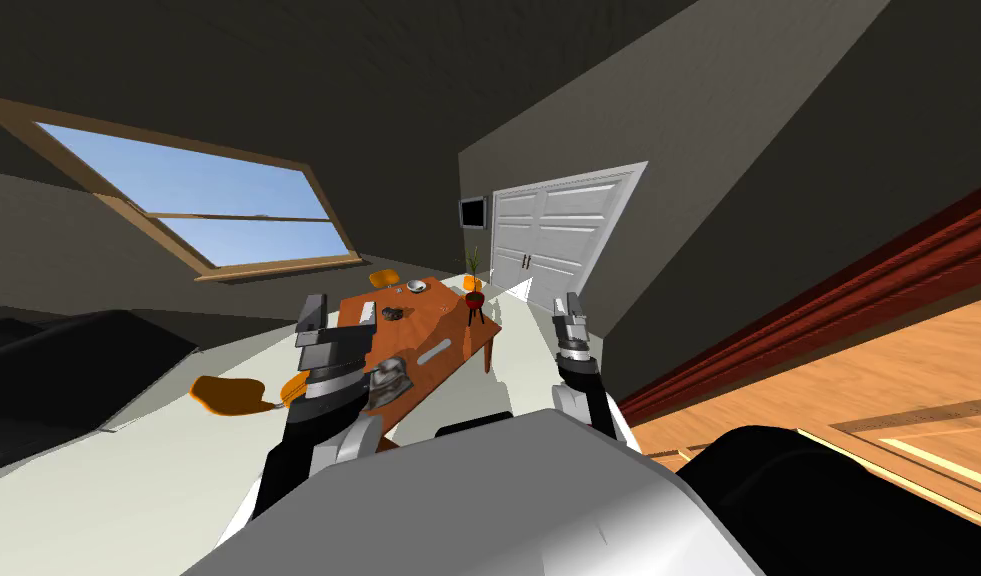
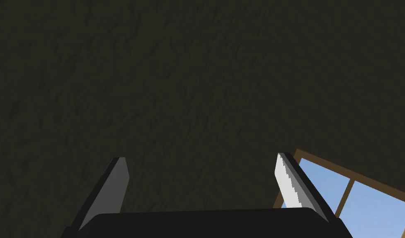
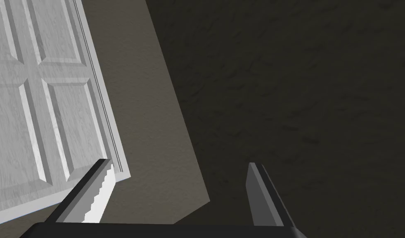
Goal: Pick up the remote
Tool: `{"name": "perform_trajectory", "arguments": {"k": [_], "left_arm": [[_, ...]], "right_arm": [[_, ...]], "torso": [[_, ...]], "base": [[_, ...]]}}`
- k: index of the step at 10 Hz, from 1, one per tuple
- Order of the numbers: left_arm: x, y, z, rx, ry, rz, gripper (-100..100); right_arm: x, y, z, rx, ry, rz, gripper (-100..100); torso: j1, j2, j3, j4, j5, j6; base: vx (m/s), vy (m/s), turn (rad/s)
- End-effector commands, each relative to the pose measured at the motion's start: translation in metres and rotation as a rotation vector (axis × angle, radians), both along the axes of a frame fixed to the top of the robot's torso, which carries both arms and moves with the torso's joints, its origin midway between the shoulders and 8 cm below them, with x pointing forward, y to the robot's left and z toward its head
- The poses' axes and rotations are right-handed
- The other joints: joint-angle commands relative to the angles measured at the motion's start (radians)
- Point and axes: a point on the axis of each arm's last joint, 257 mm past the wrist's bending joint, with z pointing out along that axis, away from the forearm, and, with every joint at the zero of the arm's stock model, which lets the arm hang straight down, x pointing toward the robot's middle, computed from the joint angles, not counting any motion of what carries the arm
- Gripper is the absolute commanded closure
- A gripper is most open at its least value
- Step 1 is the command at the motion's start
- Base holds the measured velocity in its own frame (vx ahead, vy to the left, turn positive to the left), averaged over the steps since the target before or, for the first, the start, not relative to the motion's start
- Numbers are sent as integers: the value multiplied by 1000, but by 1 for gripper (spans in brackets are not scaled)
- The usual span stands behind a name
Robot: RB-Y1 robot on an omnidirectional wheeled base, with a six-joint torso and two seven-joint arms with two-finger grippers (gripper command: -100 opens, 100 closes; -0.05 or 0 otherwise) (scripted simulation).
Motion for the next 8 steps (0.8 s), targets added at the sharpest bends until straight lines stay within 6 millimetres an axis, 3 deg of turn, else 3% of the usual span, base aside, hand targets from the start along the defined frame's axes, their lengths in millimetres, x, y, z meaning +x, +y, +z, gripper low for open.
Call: {"name": "perform_trajectory", "arguments": {"k": [1,5,6,8], "left_arm": [[14,4,-30,-1,94,-22,-100],[38,22,-103,-22,311,-49,-100],[38,22,-103,-22,313,-49,-100],[46,39,-153,-44,454,-53,-100]], "right_arm": [[0,0,0,0,0,0,0],[0,0,0,0,0,0,0],[0,0,0,0,0,0,0],[0,0,0,0,0,0,0]], "torso": [[0,0,0,0,0,0],[-2,0,0,0,0,0],[-2,0,0,0,-1,0],[-2,0,0,0,0,0]], "base": [[-7,-31,-223],[4,-45,-214],[7,-25,-63],[9,-38,-188]]}}
